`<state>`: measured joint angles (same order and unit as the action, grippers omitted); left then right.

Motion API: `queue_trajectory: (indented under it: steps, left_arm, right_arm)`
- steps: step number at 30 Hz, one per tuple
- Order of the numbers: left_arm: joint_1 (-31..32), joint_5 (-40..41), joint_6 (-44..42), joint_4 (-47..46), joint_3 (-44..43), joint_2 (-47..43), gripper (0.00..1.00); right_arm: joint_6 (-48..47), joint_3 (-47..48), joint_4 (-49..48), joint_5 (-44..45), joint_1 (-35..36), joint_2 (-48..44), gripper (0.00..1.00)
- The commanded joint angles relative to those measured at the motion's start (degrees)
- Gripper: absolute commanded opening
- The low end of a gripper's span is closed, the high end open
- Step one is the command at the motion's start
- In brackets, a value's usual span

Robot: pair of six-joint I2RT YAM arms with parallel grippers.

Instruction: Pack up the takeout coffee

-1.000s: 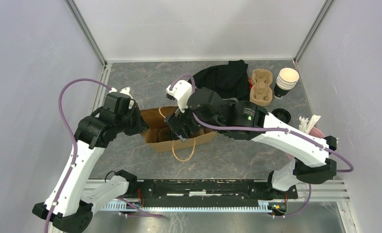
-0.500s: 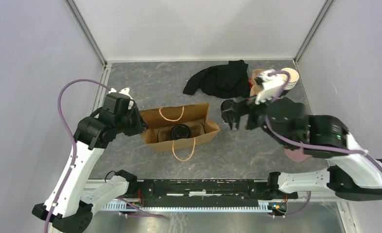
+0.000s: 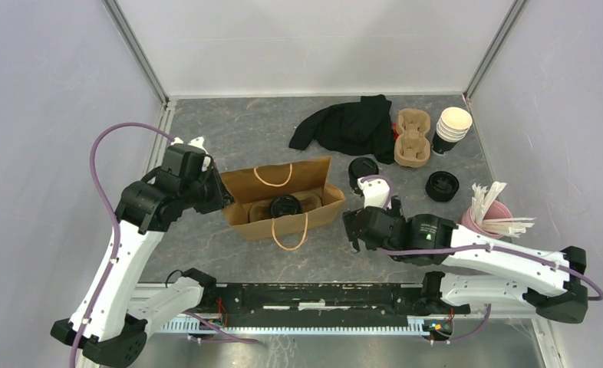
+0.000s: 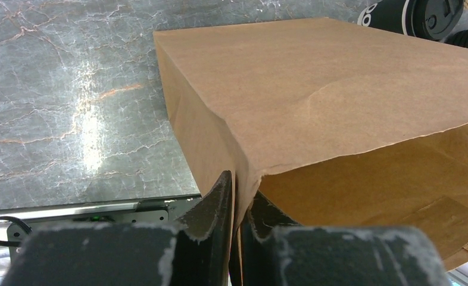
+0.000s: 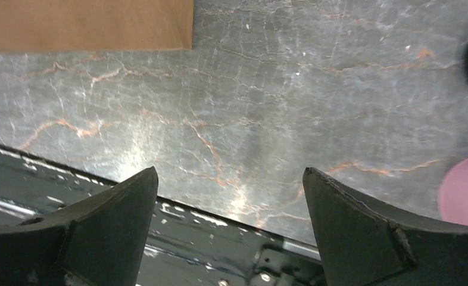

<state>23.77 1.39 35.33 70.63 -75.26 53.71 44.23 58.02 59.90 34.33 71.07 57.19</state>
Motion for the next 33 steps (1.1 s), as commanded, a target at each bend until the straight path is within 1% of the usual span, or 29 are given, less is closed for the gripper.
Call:
queue_trajectory:
  steps: [1,3,6,9,13,17,22,27,31,33]
  left_arm:
    - [0.08,-0.68,2.06,0.51,-1.62,0.27,0.15]
    - [0.12,-1.11,2.26,0.66,-1.39,0.19,0.15]
    - [0.07,-1.12,2.73,1.32,-1.7,0.15,0.16]
    - [0.11,-2.9,2.83,1.77,-2.21,-0.04,0.17]
    - [0.14,-3.59,2.81,2.54,-2.59,0.4,0.18]
    - [0.14,-4.55,3.34,2.87,-3.55,0.98,0.28]
    - [0.12,-4.76,3.08,3.28,-4.92,1.18,0.34]
    - [0.07,-4.69,2.72,2.82,-4.98,0.83,0.4]
    - [0.12,-4.22,1.45,3.06,-6.24,0.99,0.51]
    - [0.13,-3.58,0.96,3.55,-7.25,0.55,0.58]
  right_arm:
    - [8.68,-5.68,-15.28,-0.6,-3.61,-1.29,0.98]
    - [12.44,-9.34,-19.98,-1.85,-5.63,-0.75,0.98]
    - [14.75,-13.04,-26.08,-1.66,-7.93,1.11,0.98]
    - [16.15,-13.9,-29.09,-1.18,-10.74,3.75,0.98]
    - [15.47,-16.27,-37.41,-1.22,-13.47,5.63,0.98]
    - [14.35,-17.08,-44.49,-1.63,-15.29,9.22,0.98]
    - [12.99,-14.39,-47.36,-2.27,-17.77,14.99,0.98]
    - [8.32,-10.58,-49.3,-2.75,-19.94,20.32,0.98]
    - [5.11,-8.17,-50.25,-3.78,-21.86,24.16,0.98]
    - [3.45,-7.05,-51.25,-4.68,-22.94,26.11,0.98]
